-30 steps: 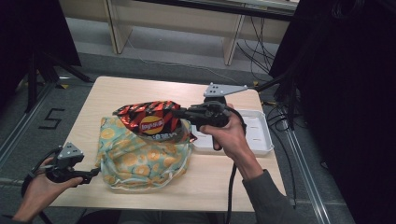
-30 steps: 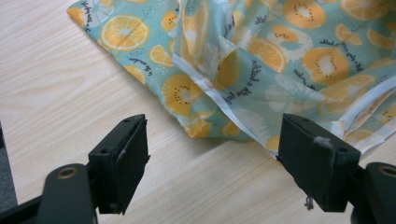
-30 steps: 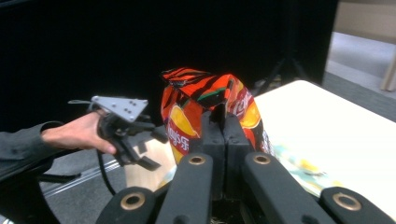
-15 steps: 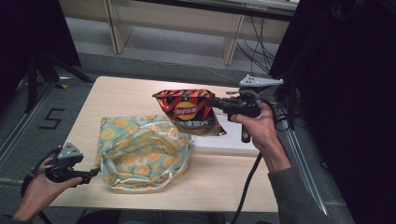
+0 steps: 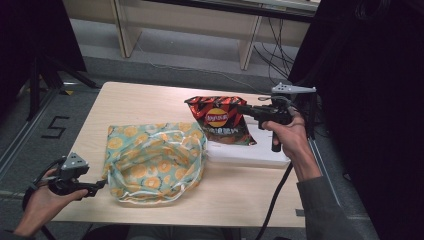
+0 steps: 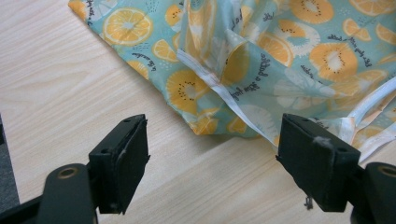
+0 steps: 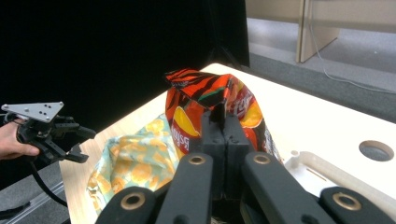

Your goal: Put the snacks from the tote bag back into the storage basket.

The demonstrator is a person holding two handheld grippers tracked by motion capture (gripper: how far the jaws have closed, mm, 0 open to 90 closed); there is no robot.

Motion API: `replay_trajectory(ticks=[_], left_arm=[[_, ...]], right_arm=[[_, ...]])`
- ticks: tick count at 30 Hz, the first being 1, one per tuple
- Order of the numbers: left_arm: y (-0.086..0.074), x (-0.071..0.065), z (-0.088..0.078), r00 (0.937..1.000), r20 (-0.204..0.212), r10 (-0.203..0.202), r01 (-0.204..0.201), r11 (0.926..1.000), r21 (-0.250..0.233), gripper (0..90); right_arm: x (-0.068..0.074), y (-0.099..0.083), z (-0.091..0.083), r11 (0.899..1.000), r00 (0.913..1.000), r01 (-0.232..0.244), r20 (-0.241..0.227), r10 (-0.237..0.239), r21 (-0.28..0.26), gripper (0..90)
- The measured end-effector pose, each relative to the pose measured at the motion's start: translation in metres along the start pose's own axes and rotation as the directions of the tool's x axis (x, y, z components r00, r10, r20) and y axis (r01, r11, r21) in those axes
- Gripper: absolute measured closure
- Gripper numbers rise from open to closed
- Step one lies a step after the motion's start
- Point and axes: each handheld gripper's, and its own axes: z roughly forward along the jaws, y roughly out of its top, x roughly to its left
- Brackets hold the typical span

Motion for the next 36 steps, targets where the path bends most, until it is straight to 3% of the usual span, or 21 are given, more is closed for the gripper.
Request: replay_trajectory(ticks=[2,4,5,9,10,11,13,14,17,20,21,22,23,24,26,29,31,32,33,36], left_arm=[[0.000,0.000,0.000,0.9999,0.012,0.000,0.000,1.0000,0.004,23.8],[0.000,-0.001,0.002,1.0000,-0.006,-0.004,0.004,1.0000,-0.006,23.8],[0.000,0.000,0.002,1.0000,-0.002,0.000,0.000,1.0000,-0.002,23.8],[-0.001,0.001,0.002,1.0000,-0.003,-0.008,0.008,1.0000,0.001,23.8],[-0.001,0.001,0.003,0.9999,0.004,-0.009,0.009,0.9999,0.006,23.8],[0.000,0.002,0.002,1.0000,0.007,-0.004,0.004,0.9999,0.010,23.8],[-0.001,0.001,0.003,1.0000,0.004,-0.003,0.003,0.9999,0.013,23.8],[-0.001,0.001,0.003,1.0000,-0.005,-0.004,0.004,1.0000,0.008,23.8],[-0.001,0.001,0.003,1.0000,0.001,0.000,0.000,0.9999,0.011,23.8],[-0.001,0.001,0.004,1.0000,-0.002,-0.002,0.002,1.0000,0.005,23.8],[0.000,0.001,0.004,1.0000,-0.001,-0.002,0.002,1.0000,0.005,23.8],[0.000,0.002,0.004,1.0000,0.002,0.000,0.000,1.0000,0.006,23.8],[0.000,0.002,0.004,1.0000,0.006,0.001,-0.001,0.9999,0.014,23.8],[-0.001,0.002,0.004,1.0000,0.007,0.001,-0.001,0.9999,0.016,23.8],[0.000,0.002,0.004,1.0000,0.007,-0.003,0.003,0.9999,0.012,23.8],[-0.001,0.001,0.005,1.0000,0.005,0.000,0.000,0.9999,0.017,23.8],[0.000,0.001,0.005,1.0000,0.007,0.001,-0.001,0.9999,0.012,23.8],[0.000,0.001,0.005,1.0000,0.008,0.002,-0.002,0.9999,0.012,23.8],[0.000,0.001,0.005,1.0000,0.008,0.002,-0.002,0.9999,0.014,23.8],[0.000,0.001,0.005,1.0000,0.006,-0.001,0.000,0.9999,0.011,23.8]], right_arm=[[-0.004,-0.003,-0.001,1.000,1.0000,-0.003,-0.008,0.003,0.008,90.0],[-0.008,-0.006,-0.002,1.000,0.9999,-0.012,-0.007,0.012,0.012,90.0],[-0.012,-0.009,-0.002,1.000,1.0000,0.005,-0.003,-0.005,0.012,90.0],[-0.022,-0.018,-0.005,0.999,0.9992,-0.038,-0.009,0.038,0.032,90.0],[-0.027,-0.021,-0.004,0.999,0.9997,-0.024,-0.003,0.024,0.029,90.0],[-0.028,-0.024,-0.005,0.998,0.9989,-0.048,0.000,0.048,0.041,90.0],[-0.033,-0.030,-0.004,0.998,0.9991,-0.042,0.003,0.042,0.046,90.0],[-0.034,-0.032,-0.004,0.996,0.9977,-0.067,0.008,0.067,0.052,90.0],[-0.041,-0.039,0.000,0.998,0.9993,-0.035,0.012,0.035,0.054,90.0],[-0.043,-0.046,0.003,0.995,0.9963,-0.086,-0.004,0.086,0.055,90.0],[-0.045,-0.047,0.003,0.996,0.9974,-0.071,-0.009,0.071,0.049,90.0],[-0.044,-0.048,0.003,0.993,0.9946,-0.102,-0.012,0.103,0.050,90.0],[-0.049,-0.049,0.003,0.997,0.9979,-0.064,-0.006,0.065,0.037,90.0],[-0.049,-0.051,0.002,0.992,0.9933,-0.113,-0.017,0.114,0.050,90.0],[-0.055,-0.054,0.002,0.993,0.9943,-0.106,-0.009,0.106,0.045,90.0],[-0.064,-0.058,-0.002,0.989,0.9895,-0.145,0.007,0.145,0.041,90.0],[-0.068,-0.060,-0.006,0.980,0.9807,-0.195,0.018,0.194,0.050,90.0],[-0.074,-0.061,-0.007,0.985,0.9861,-0.165,0.027,0.164,0.043,90.0],[-0.076,-0.061,-0.008,0.980,0.9810,-0.193,0.034,0.191,0.047,90.0],[-0.085,-0.065,-0.009,0.984,0.9840,-0.173,0.052,0.171,0.038,90.0]])
